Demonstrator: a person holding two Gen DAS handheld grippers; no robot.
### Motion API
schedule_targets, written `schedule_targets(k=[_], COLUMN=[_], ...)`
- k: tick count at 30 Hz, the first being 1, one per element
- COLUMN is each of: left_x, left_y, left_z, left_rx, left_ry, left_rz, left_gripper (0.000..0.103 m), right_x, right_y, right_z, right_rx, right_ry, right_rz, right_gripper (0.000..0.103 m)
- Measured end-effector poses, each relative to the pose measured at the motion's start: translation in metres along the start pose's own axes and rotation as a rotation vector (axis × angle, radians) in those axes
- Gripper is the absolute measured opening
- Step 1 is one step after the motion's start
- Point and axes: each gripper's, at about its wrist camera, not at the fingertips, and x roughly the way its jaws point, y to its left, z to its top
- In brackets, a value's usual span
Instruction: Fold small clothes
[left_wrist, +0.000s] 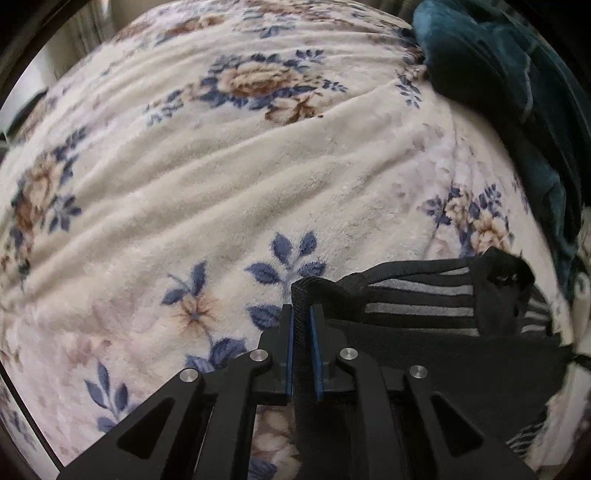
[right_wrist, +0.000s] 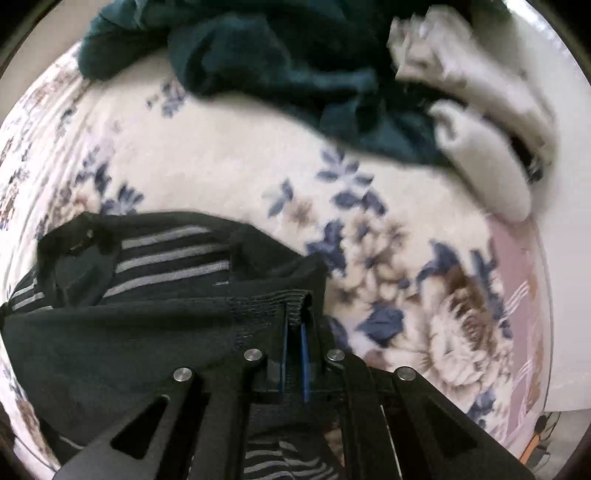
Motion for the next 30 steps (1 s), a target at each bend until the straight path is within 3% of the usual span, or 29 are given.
schedule_targets(k=[1,2,3,4,5,6,9,15,19,20,21,23,26,30], left_x=[0.000,-0.002,-0.007,-0.014,-0.022,-0.031,-0.045,-0.033,-0.011,-0.006,-0.003,0.001,0.001,-0.007], left_y=[0.004,0.006,0.010,0.014,0.018,0.023,0.031,0.035,0.033,0.032,0.032,0.030,0.029,0.030], left_z=[0.001,0.001,0.000,-0.003,-0.007,-0.012,-0.031,-0.077,-0.091,-0.093,-0.094,-0.093,-0.090,-0.087], left_rx=[-0.018,-0.026,-0.036,-0.044,-0.060,-0.079,-0.114,-0.178,-0.185,-0.180,-0.171,-0.156,-0.146,-0.134], left_ry=[0.015,0.025,0.029,0.016,0.000,-0.013,-0.008,0.086,0.141,0.149,0.151,0.154,0.153,0.140], left_rz=[-0.007,-0.004,0.006,0.005,-0.006,-0.019,-0.027,-0.013,0.001,0.007,0.014,0.026,0.029,0.013], left_gripper=[0.014,0.021,0.037,0.055,0.060,0.063,0.063,0.063,0.063,0.063,0.063,0.063,0.063,0.063], right_x=[0.012,0.018,0.021,0.019,0.013,0.005,-0.010,0.017,0.038,0.040,0.040,0.038,0.032,0.030], right_y=[-0.002,-0.005,-0.008,-0.012,-0.017,-0.022,-0.039,-0.040,-0.026,-0.021,-0.018,-0.015,-0.015,-0.002], right_z=[0.003,0.005,0.006,0.005,0.002,-0.002,-0.026,-0.086,-0.098,-0.098,-0.097,-0.093,-0.091,-0.082], right_rx=[0.017,0.036,0.054,0.078,0.105,0.133,0.253,0.467,0.479,0.463,0.443,0.417,0.428,0.354], right_ry=[0.049,0.079,0.098,0.094,0.073,0.053,0.040,0.179,0.161,0.140,0.123,0.094,0.082,0.168], right_rz=[0.015,0.030,0.031,0.040,0.064,0.085,0.178,0.347,0.343,0.324,0.290,0.234,0.184,0.129], right_gripper=[0.006,0.015,0.021,0.035,0.047,0.049,0.049,0.049,0.045,0.027,0.017,0.008,0.006,0.007])
